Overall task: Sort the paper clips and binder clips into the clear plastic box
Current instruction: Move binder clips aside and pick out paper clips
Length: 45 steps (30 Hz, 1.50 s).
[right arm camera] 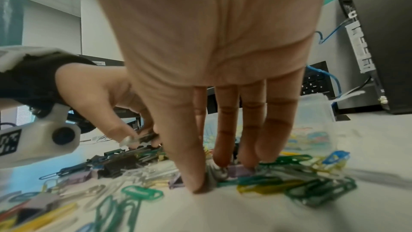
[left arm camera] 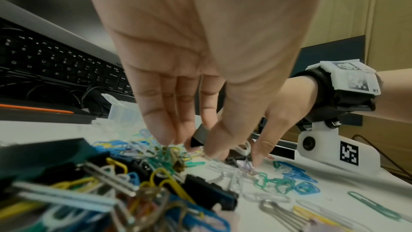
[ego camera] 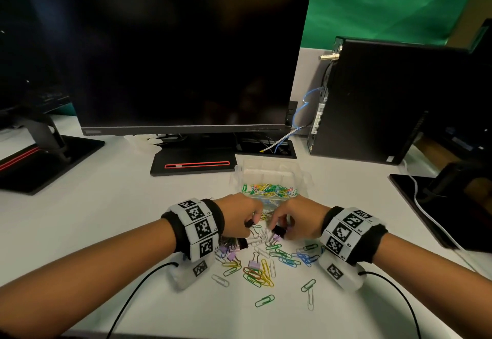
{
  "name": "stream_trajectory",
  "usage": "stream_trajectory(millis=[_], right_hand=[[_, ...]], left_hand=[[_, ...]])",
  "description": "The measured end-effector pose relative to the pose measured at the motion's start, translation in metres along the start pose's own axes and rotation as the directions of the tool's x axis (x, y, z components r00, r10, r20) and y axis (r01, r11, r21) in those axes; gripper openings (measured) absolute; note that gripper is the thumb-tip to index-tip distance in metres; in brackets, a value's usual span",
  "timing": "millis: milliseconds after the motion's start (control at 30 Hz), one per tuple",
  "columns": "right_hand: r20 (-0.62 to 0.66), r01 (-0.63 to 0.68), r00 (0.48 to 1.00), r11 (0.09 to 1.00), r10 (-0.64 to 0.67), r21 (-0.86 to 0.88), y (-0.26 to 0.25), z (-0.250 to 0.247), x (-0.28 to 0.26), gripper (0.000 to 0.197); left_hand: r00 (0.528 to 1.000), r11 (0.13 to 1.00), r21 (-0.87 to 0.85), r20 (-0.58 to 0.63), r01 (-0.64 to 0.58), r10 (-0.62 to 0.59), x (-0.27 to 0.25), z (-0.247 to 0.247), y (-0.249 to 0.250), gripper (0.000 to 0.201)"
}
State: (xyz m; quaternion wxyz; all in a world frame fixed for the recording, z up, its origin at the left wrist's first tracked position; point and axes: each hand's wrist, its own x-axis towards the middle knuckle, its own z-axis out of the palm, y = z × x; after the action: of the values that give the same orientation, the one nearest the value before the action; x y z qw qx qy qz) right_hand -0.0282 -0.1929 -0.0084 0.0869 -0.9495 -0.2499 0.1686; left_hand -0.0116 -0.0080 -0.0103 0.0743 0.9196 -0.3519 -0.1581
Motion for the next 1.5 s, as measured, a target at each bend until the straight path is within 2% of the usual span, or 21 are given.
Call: stream_trajectory(millis=[133,233,333,600,767,900,1133,1300,1500], right_hand=[[-0.007,-0.048,0.999,0.999,0.048,-0.002,0.003,0.004,0.000,0.037],[-0.011,-0.027,1.000,1.000,0.027,-0.014,0.002,0.007,-0.001,0.039],[-0.017,-0.012,1.000,1.000,0.012,-0.012,0.001,0.009,0.000,0.033],[-0.069,-0.037,0.997,0.999,0.035,-0.019,-0.002,0.015,0.000,0.017],[-0.045,-0.019,0.999,1.000,0.018,-0.010,0.001,0.017,-0.002,0.011],[-0.050,-0.034,0.998,0.999,0.034,-0.001,0.006,0.016,-0.004,0.010],[-0.107,-0.201,0.974,0.979,0.198,-0.021,0.038,-0.015,-0.032,0.010],[-0.154,-0.397,0.911,0.915,0.382,-0.076,0.079,-0.030,-0.057,0.007],[-0.102,-0.542,0.839,0.837,0.534,-0.076,0.095,-0.026,-0.073,0.004]], left_hand=[[0.998,0.999,-0.010,0.052,-0.046,0.047,-0.006,0.002,-0.002,0.017],[0.997,0.999,-0.010,0.065,-0.036,0.036,-0.010,0.003,-0.002,0.021],[0.999,1.000,-0.001,0.049,-0.015,0.015,-0.011,0.006,-0.004,0.024],[1.000,1.000,0.001,0.024,0.012,-0.012,-0.009,0.014,-0.003,0.013],[0.997,0.997,0.044,0.036,0.061,-0.063,-0.008,0.019,0.002,0.022],[0.998,0.998,0.036,0.037,0.057,-0.059,-0.008,0.018,0.004,0.011],[0.997,0.999,0.012,0.064,0.048,-0.049,-0.009,0.017,-0.002,0.024],[0.999,0.999,-0.042,0.033,0.017,-0.016,-0.009,0.014,-0.005,0.028],[0.999,0.994,-0.110,-0.028,0.014,-0.017,-0.010,0.007,-0.008,0.030]])
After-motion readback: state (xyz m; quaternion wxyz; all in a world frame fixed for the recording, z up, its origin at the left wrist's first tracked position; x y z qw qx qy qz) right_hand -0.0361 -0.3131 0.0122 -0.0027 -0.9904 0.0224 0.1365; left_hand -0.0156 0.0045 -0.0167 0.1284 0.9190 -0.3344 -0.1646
